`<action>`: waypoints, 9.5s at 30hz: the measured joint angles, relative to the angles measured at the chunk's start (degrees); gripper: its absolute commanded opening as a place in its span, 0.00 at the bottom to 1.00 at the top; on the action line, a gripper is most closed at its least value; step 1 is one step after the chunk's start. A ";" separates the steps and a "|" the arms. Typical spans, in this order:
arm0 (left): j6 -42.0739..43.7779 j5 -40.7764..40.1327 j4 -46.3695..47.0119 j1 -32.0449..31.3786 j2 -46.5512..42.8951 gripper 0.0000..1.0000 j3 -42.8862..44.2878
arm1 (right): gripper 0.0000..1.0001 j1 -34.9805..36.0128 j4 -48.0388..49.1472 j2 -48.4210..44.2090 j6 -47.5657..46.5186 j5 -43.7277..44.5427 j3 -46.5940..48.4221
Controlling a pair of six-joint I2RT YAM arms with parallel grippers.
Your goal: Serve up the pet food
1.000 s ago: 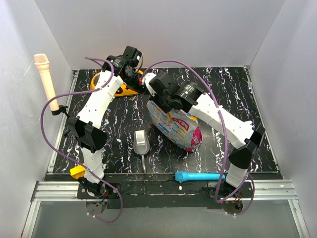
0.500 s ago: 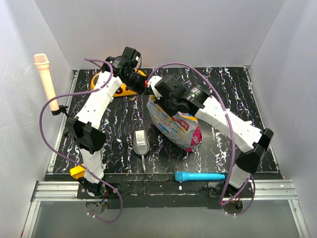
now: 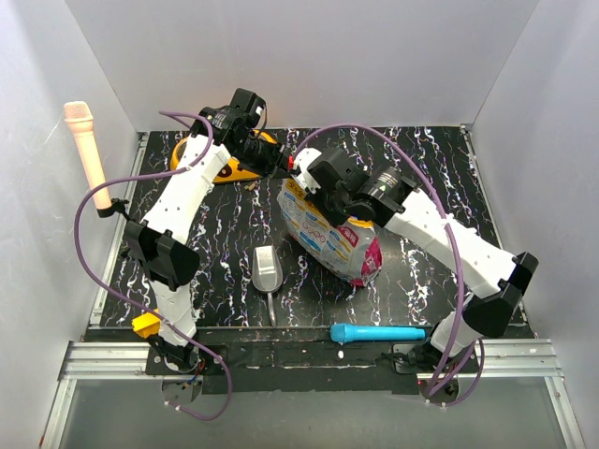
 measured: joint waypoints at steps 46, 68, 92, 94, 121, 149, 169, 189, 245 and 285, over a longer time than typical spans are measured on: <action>0.81 0.81 4.96 1.81 -1.33 0.60 -2.23 | 0.12 -0.76 -2.51 -16.31 4.46 -4.92 -10.54; 6.19 0.72 2.56 -4.96 -10.78 0.83 -8.20 | 0.01 -0.63 -2.62 -14.23 4.17 -7.65 -9.14; 24.04 -13.49 -3.34 -7.19 10.91 0.00 19.04 | 0.01 -0.55 -2.58 -17.31 11.58 6.58 -11.76; 24.02 -15.80 -2.19 -8.46 13.16 0.00 22.45 | 0.01 -0.07 -2.78 -17.05 12.52 12.26 -12.02; 21.33 -27.50 -3.08 -11.93 1.66 0.00 9.05 | 0.01 1.05 0.52 -20.50 27.19 15.93 -18.01; 11.41 -25.40 8.98 -10.75 -4.76 0.00 -9.07 | 0.79 -2.45 -5.18 -1.07 7.34 -12.70 4.55; 12.70 -27.23 3.80 -10.78 -4.37 0.00 -4.57 | 0.04 3.87 9.16 -3.23 3.45 9.68 -9.27; 15.89 -17.73 16.63 -5.57 -14.78 0.00 -20.09 | 0.01 -6.80 19.15 -9.92 2.71 -11.19 -17.09; -8.07 7.08 27.26 -10.10 -16.92 0.00 -35.45 | 0.05 0.52 -0.07 -7.78 -4.79 2.80 -7.41; -4.74 9.84 25.00 -6.32 -15.06 0.00 -31.74 | 0.07 -4.11 3.43 -18.64 -0.87 -3.41 -15.80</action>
